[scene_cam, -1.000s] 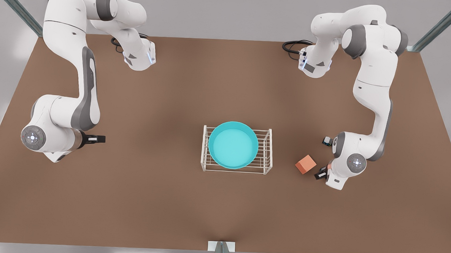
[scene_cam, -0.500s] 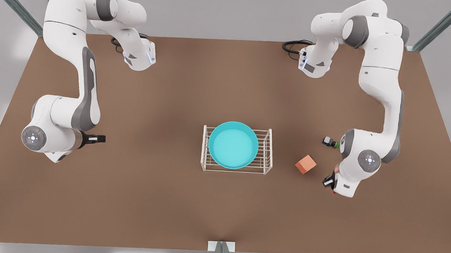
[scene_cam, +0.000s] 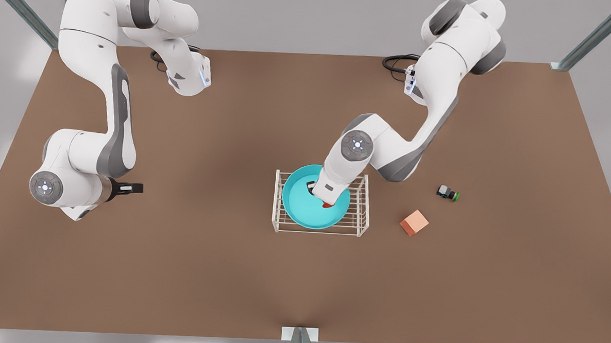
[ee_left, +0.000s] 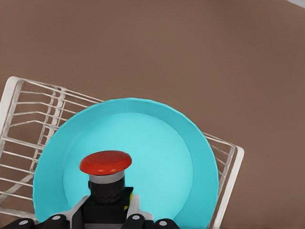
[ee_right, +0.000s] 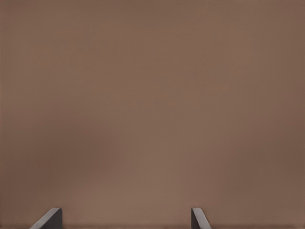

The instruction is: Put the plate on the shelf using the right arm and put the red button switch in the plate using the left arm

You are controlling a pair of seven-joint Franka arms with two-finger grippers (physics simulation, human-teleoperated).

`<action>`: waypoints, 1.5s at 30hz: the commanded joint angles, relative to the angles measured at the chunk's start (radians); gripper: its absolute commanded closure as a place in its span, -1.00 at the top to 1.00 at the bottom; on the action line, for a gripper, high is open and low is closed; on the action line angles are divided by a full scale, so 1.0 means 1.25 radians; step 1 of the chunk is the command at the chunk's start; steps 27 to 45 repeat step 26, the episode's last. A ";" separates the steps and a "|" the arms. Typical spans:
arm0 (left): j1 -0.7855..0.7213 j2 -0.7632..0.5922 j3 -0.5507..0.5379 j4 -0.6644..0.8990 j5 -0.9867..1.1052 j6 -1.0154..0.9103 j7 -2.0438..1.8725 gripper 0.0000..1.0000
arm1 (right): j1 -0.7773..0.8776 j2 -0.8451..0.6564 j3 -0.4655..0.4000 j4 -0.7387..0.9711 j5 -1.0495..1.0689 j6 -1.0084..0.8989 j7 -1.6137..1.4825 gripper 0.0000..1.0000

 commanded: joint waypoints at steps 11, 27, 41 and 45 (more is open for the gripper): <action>0.200 -0.099 0.017 0.013 0.064 -0.248 0.281 1.00 | 0.000 -0.001 0.000 0.001 0.000 -0.003 -0.003 1.00; 0.129 -0.326 0.404 -0.155 -0.140 -0.250 0.801 1.00 | 0.000 0.000 0.000 0.000 0.001 -0.009 -0.003 1.00; 0.129 -0.326 0.404 -0.155 -0.140 -0.250 0.801 1.00 | 0.000 0.000 0.000 0.000 0.001 -0.009 -0.003 1.00; 0.129 -0.326 0.404 -0.155 -0.140 -0.250 0.801 1.00 | 0.000 0.000 0.000 0.000 0.001 -0.009 -0.003 1.00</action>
